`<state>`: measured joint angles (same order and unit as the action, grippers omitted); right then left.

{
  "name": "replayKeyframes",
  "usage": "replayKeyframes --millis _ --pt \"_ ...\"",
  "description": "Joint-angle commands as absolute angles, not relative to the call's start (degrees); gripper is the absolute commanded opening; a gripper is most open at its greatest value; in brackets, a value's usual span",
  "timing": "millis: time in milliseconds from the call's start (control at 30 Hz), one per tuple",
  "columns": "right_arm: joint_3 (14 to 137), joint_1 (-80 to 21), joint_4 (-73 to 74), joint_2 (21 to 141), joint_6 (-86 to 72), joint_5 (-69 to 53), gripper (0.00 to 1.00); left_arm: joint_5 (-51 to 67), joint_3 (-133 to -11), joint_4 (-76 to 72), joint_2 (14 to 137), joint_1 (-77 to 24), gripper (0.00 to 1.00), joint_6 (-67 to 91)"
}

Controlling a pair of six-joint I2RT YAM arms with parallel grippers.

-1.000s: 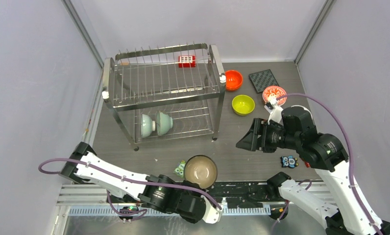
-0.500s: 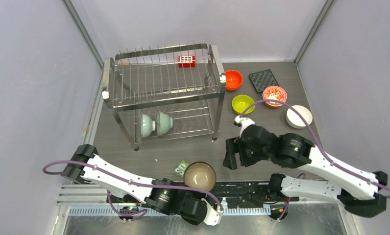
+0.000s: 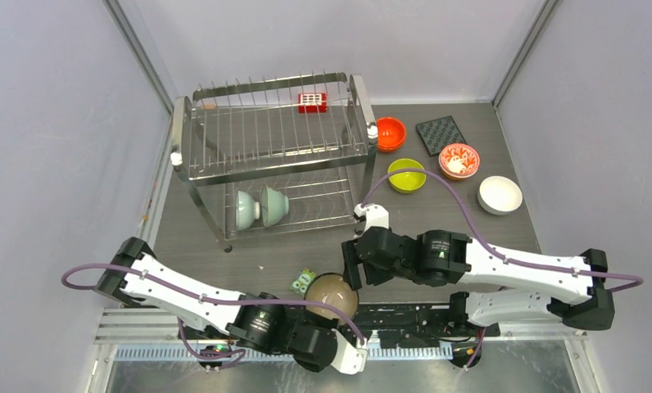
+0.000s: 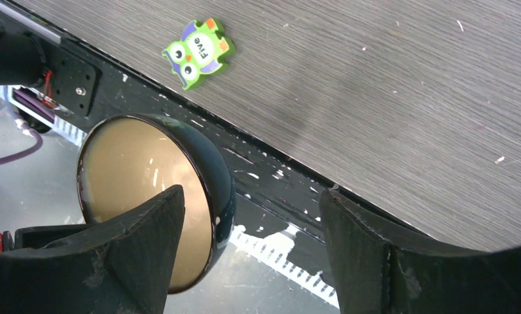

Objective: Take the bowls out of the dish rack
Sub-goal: Place the bowl at the center of the board.

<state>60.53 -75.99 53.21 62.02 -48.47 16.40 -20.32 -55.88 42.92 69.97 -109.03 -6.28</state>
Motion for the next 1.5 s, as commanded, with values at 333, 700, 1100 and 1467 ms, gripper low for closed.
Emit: replayKeyframes --millis 333,700,1100,1467 --pt "62.23 -78.78 46.84 68.26 -49.14 13.03 0.65 -21.71 -55.71 39.21 66.78 -109.17 0.00 -3.95" --pt "60.48 -79.63 46.58 68.49 -50.30 13.20 0.57 -22.08 -54.62 37.89 66.05 -109.16 0.00 -4.69" --pt "62.31 -81.68 50.22 72.46 -49.85 15.85 0.43 -22.04 -54.84 38.05 66.14 -109.25 0.00 -4.76" --pt "64.47 -83.26 53.02 75.01 -49.53 19.60 0.25 -22.70 -54.84 38.03 65.51 -109.23 0.00 -3.56"
